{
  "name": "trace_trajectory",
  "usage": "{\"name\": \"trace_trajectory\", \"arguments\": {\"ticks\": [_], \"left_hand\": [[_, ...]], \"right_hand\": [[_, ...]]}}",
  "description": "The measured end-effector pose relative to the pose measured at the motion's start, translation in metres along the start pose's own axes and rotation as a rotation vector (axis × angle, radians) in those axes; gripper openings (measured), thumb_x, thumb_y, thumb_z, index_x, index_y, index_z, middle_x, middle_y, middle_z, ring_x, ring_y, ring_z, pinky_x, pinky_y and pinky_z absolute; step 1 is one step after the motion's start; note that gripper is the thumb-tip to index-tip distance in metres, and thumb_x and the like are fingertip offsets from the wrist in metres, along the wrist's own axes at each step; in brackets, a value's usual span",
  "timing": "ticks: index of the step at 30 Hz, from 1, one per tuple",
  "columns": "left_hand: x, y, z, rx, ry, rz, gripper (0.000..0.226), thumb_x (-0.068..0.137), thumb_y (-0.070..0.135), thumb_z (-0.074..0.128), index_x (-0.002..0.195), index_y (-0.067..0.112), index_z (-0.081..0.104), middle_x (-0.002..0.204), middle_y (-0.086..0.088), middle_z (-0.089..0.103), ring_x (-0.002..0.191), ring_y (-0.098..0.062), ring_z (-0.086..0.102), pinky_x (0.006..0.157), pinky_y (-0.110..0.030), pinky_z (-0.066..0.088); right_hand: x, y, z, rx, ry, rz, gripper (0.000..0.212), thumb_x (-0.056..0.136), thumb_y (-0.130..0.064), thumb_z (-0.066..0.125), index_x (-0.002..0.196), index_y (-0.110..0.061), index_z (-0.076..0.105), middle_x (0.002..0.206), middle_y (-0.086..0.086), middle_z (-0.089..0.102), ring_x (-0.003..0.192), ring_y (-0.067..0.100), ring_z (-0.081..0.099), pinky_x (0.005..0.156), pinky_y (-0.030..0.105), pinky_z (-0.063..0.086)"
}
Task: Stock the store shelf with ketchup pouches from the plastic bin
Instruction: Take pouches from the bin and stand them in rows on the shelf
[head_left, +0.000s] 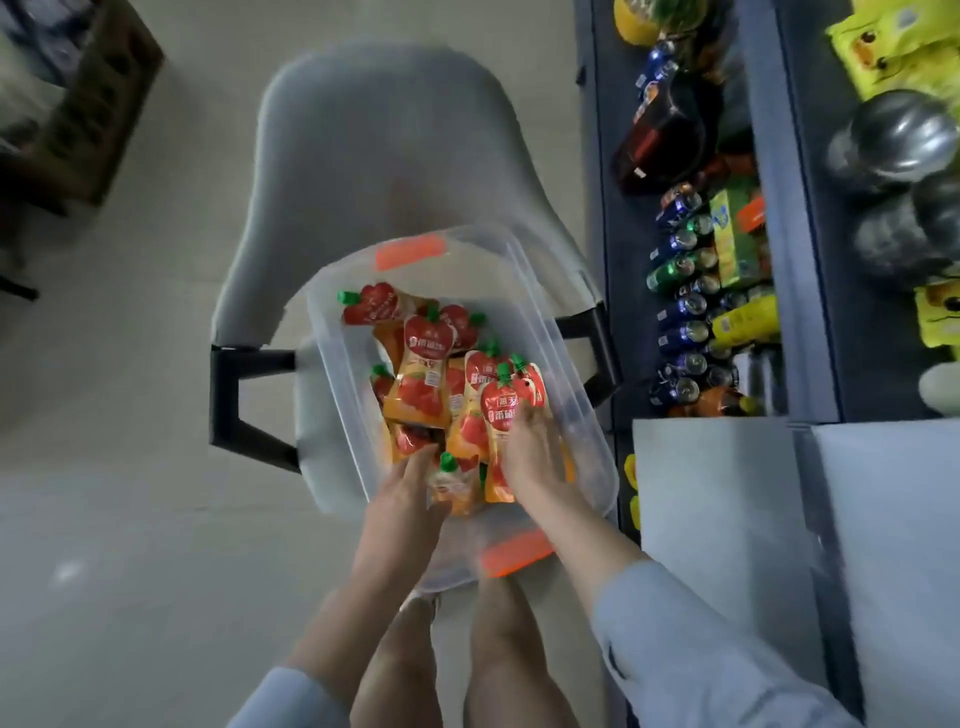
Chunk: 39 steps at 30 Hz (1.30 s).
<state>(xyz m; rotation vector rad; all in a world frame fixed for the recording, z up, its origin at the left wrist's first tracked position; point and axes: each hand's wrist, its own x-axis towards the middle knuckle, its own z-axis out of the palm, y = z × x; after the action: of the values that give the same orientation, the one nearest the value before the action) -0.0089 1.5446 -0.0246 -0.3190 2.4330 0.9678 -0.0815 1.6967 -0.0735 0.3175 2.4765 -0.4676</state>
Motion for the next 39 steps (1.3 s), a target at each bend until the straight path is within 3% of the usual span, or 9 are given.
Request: {"name": "trace_trajectory", "arguments": {"ticks": [5, 12, 16, 20, 22, 26, 29, 33, 39], "left_hand": [[0.039, -0.007, 0.024, 0.033, -0.076, -0.058, 0.055, 0.085, 0.016, 0.068, 0.135, 0.02, 0.045, 0.127, -0.006, 0.062, 0.113, -0.027, 0.06, 0.089, -0.037, 0.049], [0.057, 0.0, 0.024, 0.053, -0.037, -0.048, 0.015, 0.09, 0.022, 0.063, 0.104, 0.017, 0.061, 0.101, -0.002, 0.07, 0.092, -0.024, 0.065, 0.07, -0.026, 0.044], [0.068, 0.014, -0.009, 0.129, 0.084, -0.051, 0.021, 0.095, 0.032, 0.056, 0.112, 0.021, 0.051, 0.096, -0.002, 0.068, 0.082, -0.024, 0.067, 0.071, -0.037, 0.056], [0.104, 0.024, -0.044, 0.04, 0.314, -0.126, 0.018, 0.094, 0.031, 0.057, 0.107, 0.021, 0.05, 0.091, -0.002, 0.064, 0.077, -0.026, 0.065, 0.07, -0.045, 0.058], [0.127, 0.021, -0.045, -0.081, 0.32, -0.226, 0.026, 0.092, 0.038, 0.056, 0.11, 0.022, 0.049, 0.098, 0.0, 0.063, 0.084, -0.026, 0.066, 0.074, -0.047, 0.058], [0.155, 0.015, -0.022, -0.446, 0.097, -0.405, 0.08, 0.077, 0.077, 0.048, 0.133, 0.021, 0.038, 0.128, -0.006, 0.058, 0.102, -0.027, 0.066, 0.088, -0.048, 0.055], [0.151, 0.01, 0.016, -0.202, 0.007, -0.31, 0.083, 0.084, 0.064, 0.053, 0.147, 0.019, 0.025, 0.151, -0.013, 0.034, 0.133, -0.034, 0.042, 0.105, -0.049, 0.042], [0.141, 0.012, 0.054, 0.05, 0.104, -0.31, 0.09, 0.085, 0.034, 0.07, 0.15, 0.02, 0.009, 0.159, -0.008, 0.005, 0.144, -0.04, 0.013, 0.11, -0.055, 0.032], [0.157, 0.012, 0.056, 0.164, 0.204, -0.232, 0.07, 0.085, 0.02, 0.07, 0.144, 0.015, 0.033, 0.154, -0.011, 0.021, 0.136, -0.04, 0.034, 0.106, -0.049, 0.039]], "right_hand": [[0.026, -0.004, 0.034, -0.085, 0.073, -0.066, 0.072, 0.103, -0.024, 0.049, 0.159, -0.013, 0.005, 0.163, 0.017, 0.023, 0.15, 0.042, 0.02, 0.121, 0.054, 0.02], [0.037, 0.005, 0.032, -0.013, 0.06, -0.021, 0.107, 0.087, -0.031, 0.076, 0.159, -0.014, -0.001, 0.154, 0.02, 0.032, 0.142, 0.036, 0.034, 0.115, 0.045, 0.032], [0.035, 0.003, 0.029, -0.16, -0.006, -0.064, 0.109, 0.08, -0.052, 0.076, 0.157, -0.017, 0.007, 0.15, 0.02, 0.034, 0.137, 0.037, 0.04, 0.114, 0.047, 0.036], [0.027, 0.006, 0.035, -0.216, -0.033, -0.194, 0.098, 0.086, -0.036, 0.074, 0.158, -0.025, 0.008, 0.156, 0.018, 0.026, 0.142, 0.04, 0.033, 0.116, 0.052, 0.033], [0.025, 0.008, 0.038, -0.126, -0.067, -0.194, 0.101, 0.084, -0.038, 0.076, 0.158, -0.025, 0.01, 0.161, 0.015, 0.02, 0.146, 0.038, 0.028, 0.118, 0.053, 0.032], [0.027, 0.01, 0.034, 0.166, -0.026, -0.113, 0.091, 0.09, -0.031, 0.071, 0.159, -0.018, 0.014, 0.163, 0.008, 0.026, 0.151, 0.026, 0.025, 0.122, 0.043, 0.025], [0.029, 0.014, 0.027, 0.29, -0.068, -0.062, 0.077, 0.094, -0.016, 0.063, 0.158, -0.018, 0.021, 0.158, 0.003, 0.038, 0.147, 0.022, 0.034, 0.122, 0.041, 0.029], [0.028, 0.015, 0.023, 0.396, -0.1, -0.076, 0.068, 0.095, -0.018, 0.06, 0.156, -0.026, 0.03, 0.151, -0.001, 0.048, 0.14, 0.021, 0.044, 0.115, 0.046, 0.04], [0.029, 0.017, 0.024, 0.327, -0.161, -0.098, 0.064, 0.099, -0.044, 0.055, 0.156, -0.033, 0.027, 0.159, -0.004, 0.037, 0.147, 0.019, 0.034, 0.119, 0.043, 0.033]]}}
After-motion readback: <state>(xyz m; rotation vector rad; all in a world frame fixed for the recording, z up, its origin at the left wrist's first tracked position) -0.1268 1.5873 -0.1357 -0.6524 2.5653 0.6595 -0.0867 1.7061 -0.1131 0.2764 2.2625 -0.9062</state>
